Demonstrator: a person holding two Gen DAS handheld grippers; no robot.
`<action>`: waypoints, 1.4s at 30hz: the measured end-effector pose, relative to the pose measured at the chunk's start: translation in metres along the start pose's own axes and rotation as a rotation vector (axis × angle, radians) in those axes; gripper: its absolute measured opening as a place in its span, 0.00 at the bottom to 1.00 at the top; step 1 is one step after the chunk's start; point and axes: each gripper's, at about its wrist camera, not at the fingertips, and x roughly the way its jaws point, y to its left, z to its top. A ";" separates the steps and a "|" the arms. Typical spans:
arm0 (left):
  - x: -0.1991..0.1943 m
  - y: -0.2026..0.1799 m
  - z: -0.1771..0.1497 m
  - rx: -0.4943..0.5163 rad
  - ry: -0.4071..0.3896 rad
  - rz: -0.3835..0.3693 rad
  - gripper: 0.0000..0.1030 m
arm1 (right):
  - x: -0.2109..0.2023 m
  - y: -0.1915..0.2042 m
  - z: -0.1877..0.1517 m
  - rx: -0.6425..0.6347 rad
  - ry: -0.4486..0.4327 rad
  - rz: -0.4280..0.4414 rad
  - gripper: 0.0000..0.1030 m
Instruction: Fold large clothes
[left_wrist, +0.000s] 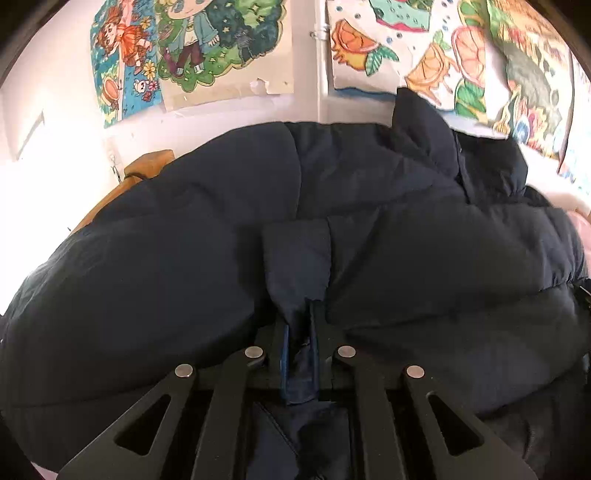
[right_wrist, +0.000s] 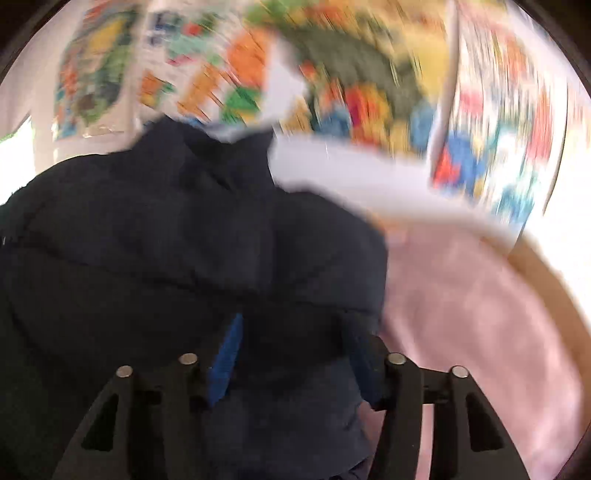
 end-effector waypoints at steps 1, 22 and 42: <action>0.002 -0.001 0.000 0.006 0.002 0.008 0.08 | 0.005 0.002 -0.002 -0.010 0.013 0.001 0.47; -0.036 0.019 -0.010 -0.065 0.001 -0.128 0.56 | -0.061 0.008 -0.017 -0.086 0.005 0.030 0.83; -0.184 0.126 -0.112 -0.292 0.021 -0.200 0.93 | -0.168 0.100 -0.052 -0.113 -0.039 0.247 1.00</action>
